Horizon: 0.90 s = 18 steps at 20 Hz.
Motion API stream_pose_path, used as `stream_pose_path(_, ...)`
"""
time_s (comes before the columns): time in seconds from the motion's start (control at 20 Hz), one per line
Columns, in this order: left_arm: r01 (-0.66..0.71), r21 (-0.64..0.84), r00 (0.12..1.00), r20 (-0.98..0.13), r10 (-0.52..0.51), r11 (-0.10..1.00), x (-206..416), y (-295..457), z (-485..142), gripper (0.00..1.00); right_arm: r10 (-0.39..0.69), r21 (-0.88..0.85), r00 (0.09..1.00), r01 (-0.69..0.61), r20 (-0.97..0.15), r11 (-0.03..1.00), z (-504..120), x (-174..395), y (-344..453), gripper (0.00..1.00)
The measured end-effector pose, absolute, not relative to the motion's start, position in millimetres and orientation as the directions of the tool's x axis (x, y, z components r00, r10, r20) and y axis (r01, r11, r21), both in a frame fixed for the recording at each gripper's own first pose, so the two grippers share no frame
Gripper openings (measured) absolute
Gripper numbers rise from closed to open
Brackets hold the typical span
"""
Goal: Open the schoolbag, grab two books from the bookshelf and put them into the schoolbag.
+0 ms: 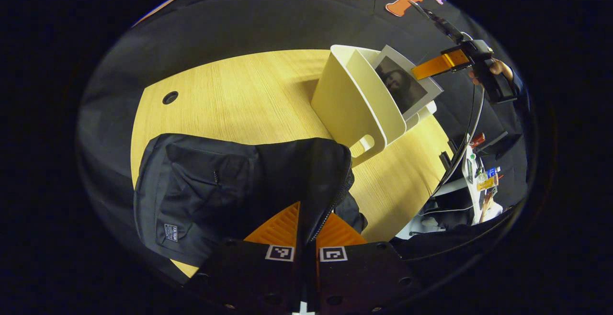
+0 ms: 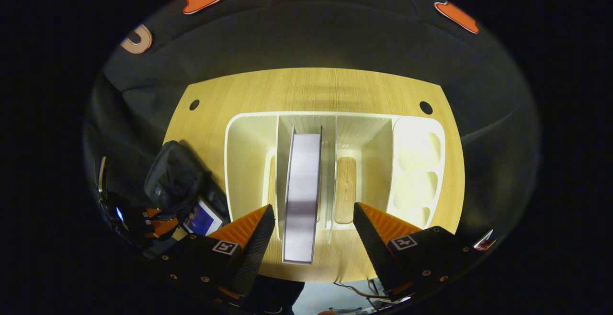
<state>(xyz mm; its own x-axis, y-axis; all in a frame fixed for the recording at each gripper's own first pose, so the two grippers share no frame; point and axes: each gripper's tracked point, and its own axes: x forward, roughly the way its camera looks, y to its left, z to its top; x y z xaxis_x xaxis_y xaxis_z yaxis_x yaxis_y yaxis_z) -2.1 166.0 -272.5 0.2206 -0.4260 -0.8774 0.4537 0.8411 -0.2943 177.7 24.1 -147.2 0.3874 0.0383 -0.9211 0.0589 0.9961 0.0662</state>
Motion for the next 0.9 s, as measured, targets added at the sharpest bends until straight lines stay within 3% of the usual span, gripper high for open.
stream_pose_path(0.4,0.439,-0.301,0.219,-0.878,-0.425,0.847,-2,167,-274,0.06,0.058,0.083,0.315,0.065,-0.947,0.994,-170,196,29,0.98)
stream_pose_path(0.45,0.438,-0.301,0.219,-0.878,-0.425,0.847,-1,167,-274,0.06,0.058,0.082,0.307,0.065,-0.95,0.995,-174,197,31,0.85)
stream_pose_path(0.5,0.438,-0.301,0.217,-0.879,-0.425,0.847,-2,166,-274,0.06,0.054,0.079,0.303,0.072,-0.951,0.994,-175,197,31,0.87)
stream_pose_path(0.55,0.439,-0.3,0.219,-0.878,-0.425,0.847,-2,167,-273,0.06,0.052,0.078,0.297,0.076,-0.953,0.994,-177,197,33,0.81)
stream_pose_path(0.6,0.442,-0.3,0.219,-0.878,-0.426,0.846,-1,166,-273,0.06,0.048,0.074,0.29,0.079,-0.956,0.994,-179,197,33,0.61)
stream_pose_path(0.65,0.443,-0.3,0.22,-0.877,-0.427,0.845,-1,167,-273,0.06,0.042,0.068,0.268,0.088,-0.962,0.994,-180,193,34,0.62)
stream_pose_path(0.7,0.446,-0.3,0.219,-0.877,-0.427,0.844,-2,168,-273,0.06,0.044,0.073,0.254,0.102,-0.966,0.992,-179,190,36,0.49)
stream_pose_path(0.8,0.452,-0.299,0.219,-0.876,-0.429,0.84,-1,168,-272,0.06,0.038,0.066,0.247,0.105,-0.968,0.992,-181,188,38,0.32)
stream_pose_path(0.85,0.455,-0.299,0.219,-0.876,-0.431,0.839,0,168,-272,0.06,0.032,0.06,0.248,0.107,-0.968,0.992,-180,187,37,0.39)
stream_pose_path(0.9,0.458,-0.3,0.218,-0.874,-0.433,0.837,-1,168,-272,0.06,0.026,0.055,0.249,0.112,-0.968,0.992,-179,185,38,0.38)
